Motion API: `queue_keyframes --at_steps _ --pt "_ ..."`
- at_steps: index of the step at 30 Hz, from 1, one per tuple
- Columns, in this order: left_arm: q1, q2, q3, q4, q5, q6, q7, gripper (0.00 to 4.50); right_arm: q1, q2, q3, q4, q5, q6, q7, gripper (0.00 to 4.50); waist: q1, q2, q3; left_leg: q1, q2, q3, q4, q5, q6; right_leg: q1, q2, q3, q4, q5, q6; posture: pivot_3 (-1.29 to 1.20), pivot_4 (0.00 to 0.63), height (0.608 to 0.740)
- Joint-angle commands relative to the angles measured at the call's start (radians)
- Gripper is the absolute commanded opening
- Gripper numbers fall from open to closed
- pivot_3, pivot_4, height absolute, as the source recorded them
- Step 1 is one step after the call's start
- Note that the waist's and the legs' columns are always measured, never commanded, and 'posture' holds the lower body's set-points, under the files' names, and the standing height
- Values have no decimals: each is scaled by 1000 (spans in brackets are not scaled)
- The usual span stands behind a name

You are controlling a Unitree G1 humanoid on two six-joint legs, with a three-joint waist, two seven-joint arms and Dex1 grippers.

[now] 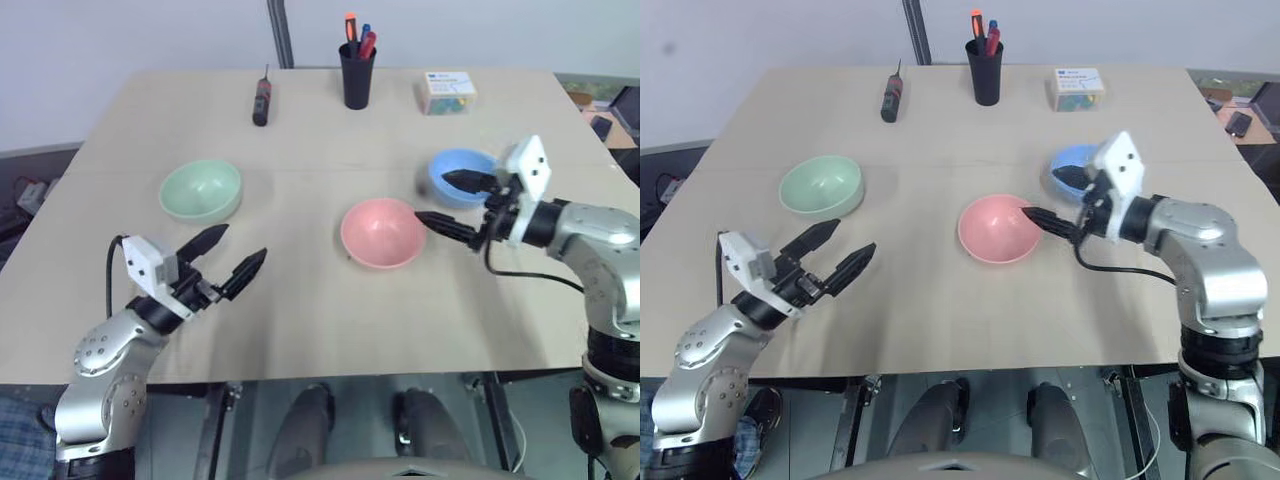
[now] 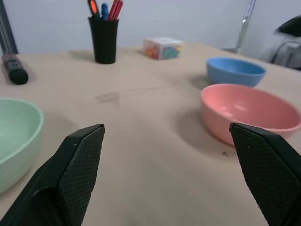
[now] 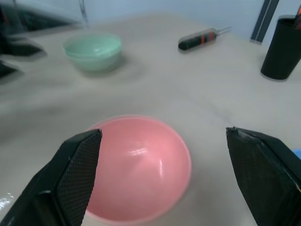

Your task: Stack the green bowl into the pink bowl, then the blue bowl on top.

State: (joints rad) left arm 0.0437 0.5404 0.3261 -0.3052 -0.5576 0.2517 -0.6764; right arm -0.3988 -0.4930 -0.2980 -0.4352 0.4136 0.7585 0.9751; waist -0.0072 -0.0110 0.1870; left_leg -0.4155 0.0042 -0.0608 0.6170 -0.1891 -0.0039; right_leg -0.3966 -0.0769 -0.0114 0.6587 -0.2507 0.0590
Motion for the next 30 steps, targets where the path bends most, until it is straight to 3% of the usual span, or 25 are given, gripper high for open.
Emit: queue_keyframes --at_steps 1,8,20,30 --pt "-50 25 -18 -2 52 47 66 4500 105 -46 -93 20 82 -151 97 4441 0 0 0 0 0 0 0 0 0 0 0 0 0 0 0 0 150 740" --pt "-187 70 -11 25 148 107 180 4500 270 -71 -171 148 190 -344 228 4441 -9 0 0 2 1 1 1 0 0 0 2 1 1 0 0 0 150 740" --pt "-270 195 5 192 249 190 210 4500 273 -90 -118 182 216 -484 235 4441 -3 0 0 2 3 2 1 0 0 0 4 3 1 0 0 0 150 740" --pt "-443 258 -173 488 400 88 91 4500 243 -103 -55 187 222 -522 210 4441 -3 0 0 1 3 2 1 0 0 0 4 2 1 1 0 0 150 740"
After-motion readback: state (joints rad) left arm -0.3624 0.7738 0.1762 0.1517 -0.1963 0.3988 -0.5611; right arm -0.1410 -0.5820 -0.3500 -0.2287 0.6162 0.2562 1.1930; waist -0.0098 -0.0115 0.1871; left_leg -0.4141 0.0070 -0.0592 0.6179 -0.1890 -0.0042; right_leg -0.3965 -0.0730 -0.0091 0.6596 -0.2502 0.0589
